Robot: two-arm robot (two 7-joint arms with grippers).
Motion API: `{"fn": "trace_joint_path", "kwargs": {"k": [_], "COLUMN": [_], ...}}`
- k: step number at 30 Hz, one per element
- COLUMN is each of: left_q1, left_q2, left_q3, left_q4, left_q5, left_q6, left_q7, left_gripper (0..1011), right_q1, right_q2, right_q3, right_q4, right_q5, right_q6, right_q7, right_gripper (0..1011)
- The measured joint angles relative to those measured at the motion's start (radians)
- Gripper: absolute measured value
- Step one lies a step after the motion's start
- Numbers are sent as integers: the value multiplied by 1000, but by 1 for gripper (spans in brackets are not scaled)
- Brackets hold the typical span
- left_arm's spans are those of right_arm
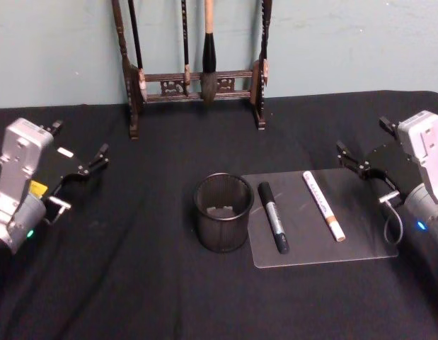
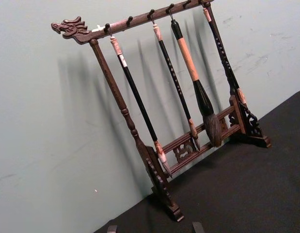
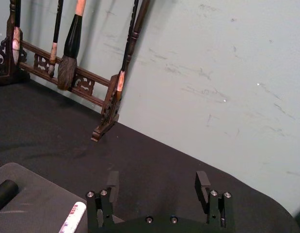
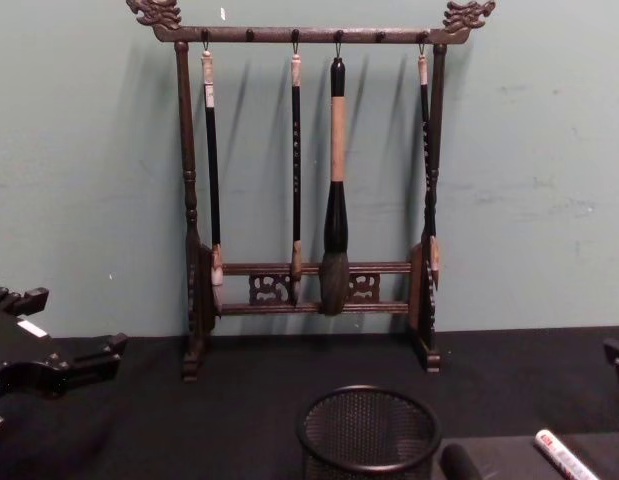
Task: Pick up the water-based marker from the table and place it into the pen holder.
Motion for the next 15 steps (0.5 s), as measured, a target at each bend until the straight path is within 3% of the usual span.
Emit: {"fn": "trace_joint_path", "kwargs": {"k": [6, 15], "left_q1": [0, 0], "left_q2": [0, 0], "left_q3": [0, 0], "left_q4": [0, 0], "left_q5": [0, 0], "left_q6": [0, 0], "left_q7": [0, 0], "left_gripper": [1001, 1001], "right_q1": [-10, -21], "right_q2": [1, 10], "right_q3": [22, 58], "right_q4": [-17, -105], "right_q5": [15, 104], "right_q6": [32, 206], "right_q7": [26, 121], "right_gripper": [1002, 1002]}}
